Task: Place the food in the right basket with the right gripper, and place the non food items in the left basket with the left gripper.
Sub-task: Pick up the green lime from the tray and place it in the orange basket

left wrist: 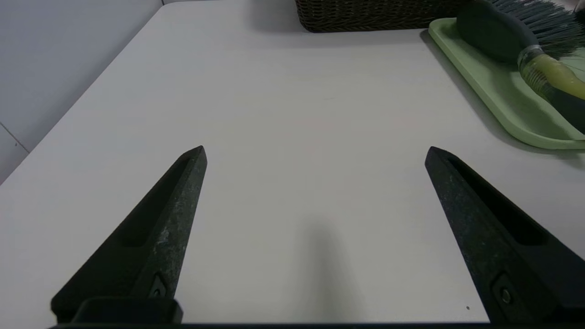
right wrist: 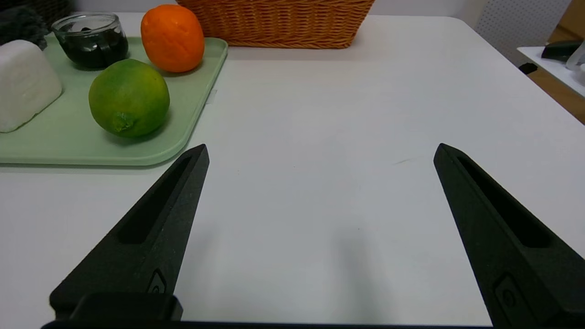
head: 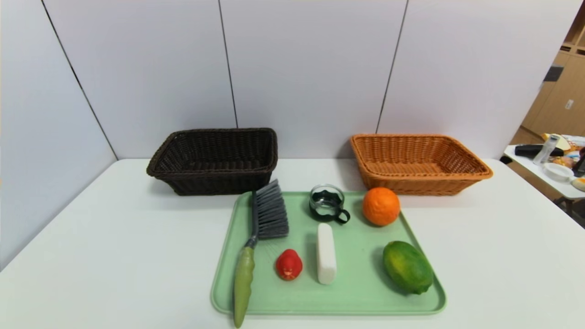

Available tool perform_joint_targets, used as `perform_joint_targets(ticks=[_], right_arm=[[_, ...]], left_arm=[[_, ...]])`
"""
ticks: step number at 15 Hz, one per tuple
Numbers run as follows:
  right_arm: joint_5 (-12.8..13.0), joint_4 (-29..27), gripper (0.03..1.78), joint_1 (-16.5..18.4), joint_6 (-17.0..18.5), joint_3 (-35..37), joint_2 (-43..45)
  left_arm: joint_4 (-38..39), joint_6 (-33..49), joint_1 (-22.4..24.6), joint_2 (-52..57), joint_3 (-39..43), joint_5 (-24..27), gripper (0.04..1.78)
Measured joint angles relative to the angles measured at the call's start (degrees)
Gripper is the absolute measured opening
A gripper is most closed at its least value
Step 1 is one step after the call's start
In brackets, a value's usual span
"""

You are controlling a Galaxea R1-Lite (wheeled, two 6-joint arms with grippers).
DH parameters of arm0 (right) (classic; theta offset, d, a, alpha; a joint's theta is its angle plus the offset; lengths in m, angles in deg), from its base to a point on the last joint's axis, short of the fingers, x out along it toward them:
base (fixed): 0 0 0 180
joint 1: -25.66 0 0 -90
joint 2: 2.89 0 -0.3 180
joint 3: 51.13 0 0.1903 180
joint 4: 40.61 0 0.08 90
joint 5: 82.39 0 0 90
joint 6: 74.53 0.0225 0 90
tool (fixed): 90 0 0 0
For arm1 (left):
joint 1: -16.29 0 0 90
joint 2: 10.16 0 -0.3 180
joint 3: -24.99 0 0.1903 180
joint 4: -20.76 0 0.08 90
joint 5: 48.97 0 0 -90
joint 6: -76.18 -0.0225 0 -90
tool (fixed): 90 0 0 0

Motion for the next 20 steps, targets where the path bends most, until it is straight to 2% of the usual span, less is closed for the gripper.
perform_joint_targets(ticks=[6,9,11,13,15,17,20], right_arm=[[-0.02,0.39,1.7,-0.02,-0.09,0.05,0.0],[-0.66,0.62,1.7,-0.06,-1.99,-0.3,0.0],[-2.85,-0.74,1.7,-0.06,-2.04,-5.22,-0.12],[-7.66,-5.01,1.7,-0.06,-2.06,-12.5,-2.11],[-12.12,-6.78,1.7,-0.3,-2.1,-19.27,-6.85],[-13.69,-6.18,1.7,-0.59,-1.97,-25.53,-14.07],[-14.26,-2.26,1.7,-0.77,-1.12,-32.8,-25.78]], left_arm=[[0.0,-0.12,0.0,0.0,0.0,0.02,1.69],[0.66,-0.48,-0.06,0.0,-0.27,-0.09,1.69],[1.79,-0.43,-0.09,-0.2,-3.69,1.96,1.69],[-0.26,-0.45,-0.09,-2.54,-9.64,5.9,1.69],[-0.91,-0.54,-0.06,-6.7,-15.73,8.96,1.69],[0.0,-0.52,-0.06,-12.87,-20.72,10.28,1.69],[4.22,-0.52,-0.06,-23.47,-27.2,10.86,1.69]])
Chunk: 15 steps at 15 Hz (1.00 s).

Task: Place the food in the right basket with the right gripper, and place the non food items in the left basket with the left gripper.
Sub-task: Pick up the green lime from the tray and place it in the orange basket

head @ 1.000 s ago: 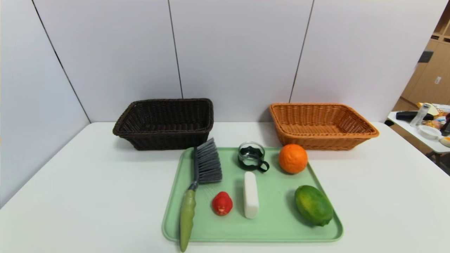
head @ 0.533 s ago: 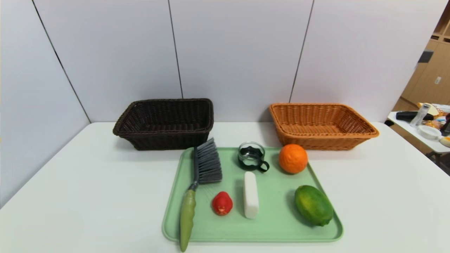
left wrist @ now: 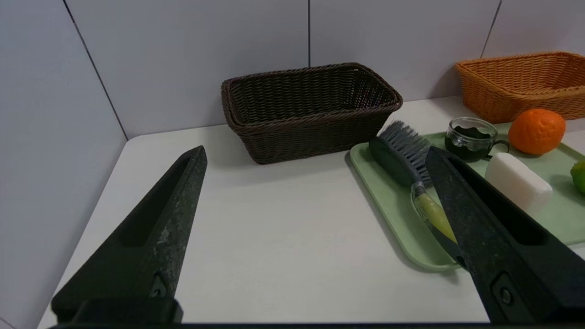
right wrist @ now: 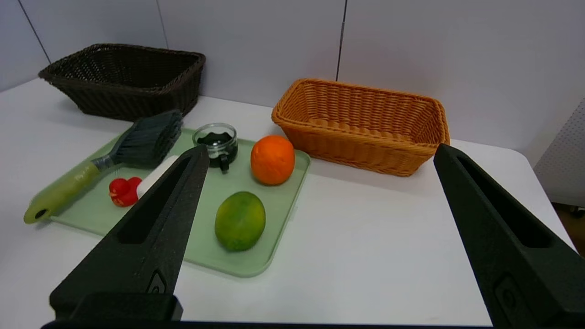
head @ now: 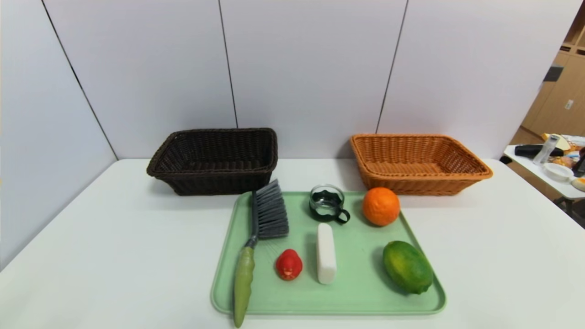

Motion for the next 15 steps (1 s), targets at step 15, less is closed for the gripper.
perform_joint_targets(ticks=[15], right_arm=[[-0.32,-5.18,1.7,-8.3,4.64,-29.53,-47.23]], left_arm=[[6.49,-6.31,-3.74,-34.82,-14.18,0.22,1.69]])
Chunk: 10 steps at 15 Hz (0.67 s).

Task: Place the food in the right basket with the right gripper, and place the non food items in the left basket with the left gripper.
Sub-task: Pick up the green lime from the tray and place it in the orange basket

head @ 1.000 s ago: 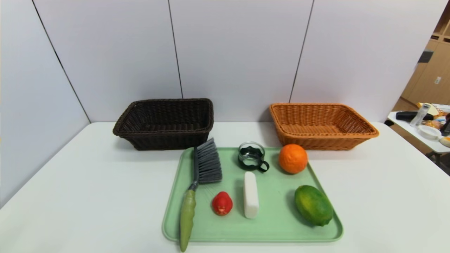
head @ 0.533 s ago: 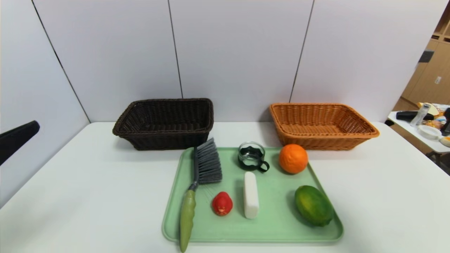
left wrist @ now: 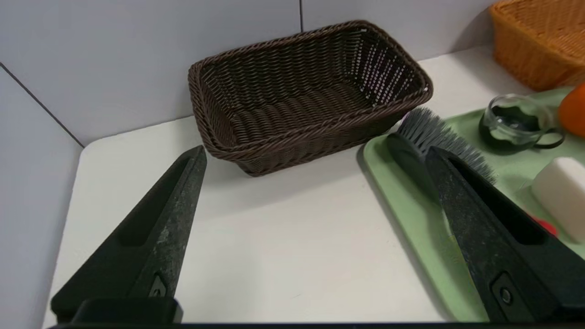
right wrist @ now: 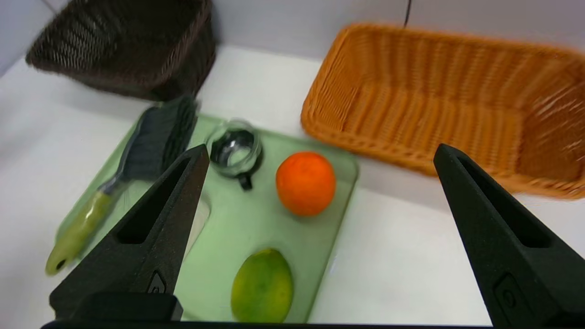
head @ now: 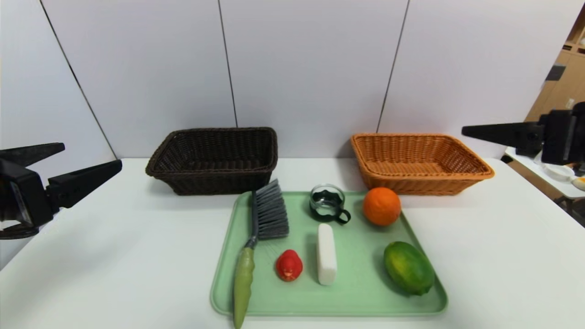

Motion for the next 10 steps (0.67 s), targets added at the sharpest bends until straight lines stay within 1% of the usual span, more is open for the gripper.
perform_joint_targets(ticks=[2,5,6,7,9,10], right_arm=[[0.21,-8.03,1.7,-1.94,-0.85,-3.04,-3.3],[0.43,-22.55,1.7,-4.89,-4.46,-5.53,-6.41],[0.65,-26.16,1.7,-5.77,-5.75,-5.89,-7.49],[1.85,-28.12,1.7,-6.34,-7.79,-5.84,-8.62],[5.96,-28.32,1.7,-6.78,-13.74,-4.46,-10.91],[6.9,-28.32,1.7,-7.01,-15.9,-3.91,-11.79]], left_arm=[[-0.04,-0.77,-0.04,-0.77,0.37,-0.39,1.69],[0.0,-0.83,-0.04,-1.23,1.22,-3.5,1.69],[0.05,-0.8,-0.06,-1.29,1.41,-3.83,1.69],[0.18,-0.78,-0.06,-1.27,1.63,-3.91,1.69],[0.38,-0.78,-0.02,-1.23,1.91,-4.13,1.69],[0.35,-0.77,-0.02,-1.12,2.01,-4.13,1.69]])
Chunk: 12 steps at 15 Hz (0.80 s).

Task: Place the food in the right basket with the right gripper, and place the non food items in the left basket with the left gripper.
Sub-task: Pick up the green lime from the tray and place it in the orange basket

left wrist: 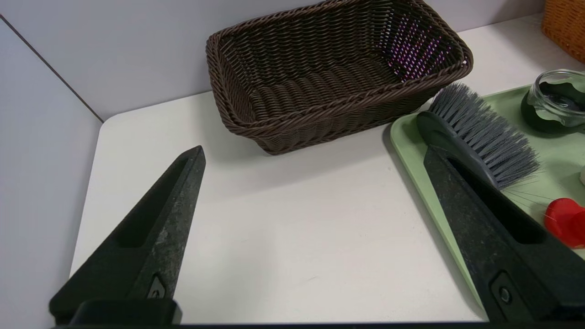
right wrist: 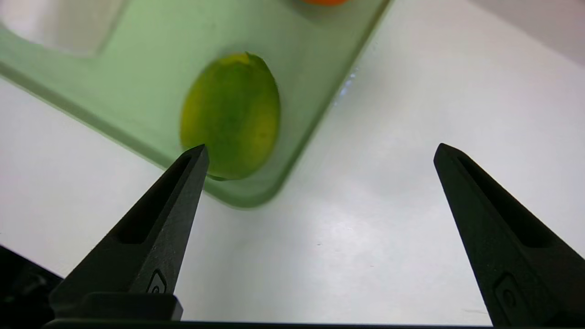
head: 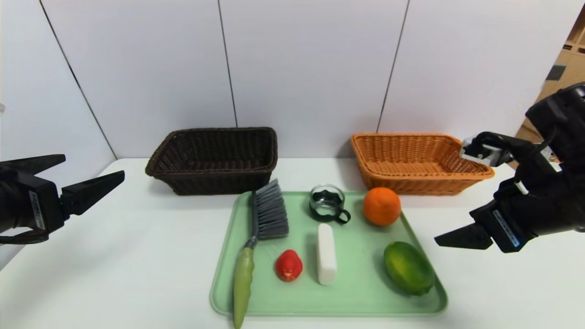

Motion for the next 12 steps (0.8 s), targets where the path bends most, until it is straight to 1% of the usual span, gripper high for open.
perform_joint_targets(ticks=[5,8,10,12], right_arm=[[0.05,0.61,1.7,-4.22,-0.44,3.21,-2.65],[-1.05,3.29,1.7,-6.74,-0.22,4.22,-3.97],[-1.79,3.73,1.7,-7.72,-0.17,4.39,-5.13],[-1.88,5.33,1.7,-8.23,-0.17,4.8,-6.67]], left_arm=[[-0.24,-0.06,0.02,0.94,1.57,0.17,1.69],[-0.27,-0.06,0.02,1.16,1.94,0.2,1.69],[-0.24,-0.09,0.02,1.18,2.33,0.24,1.69],[-0.24,-0.09,0.02,1.23,2.55,0.22,1.69]])
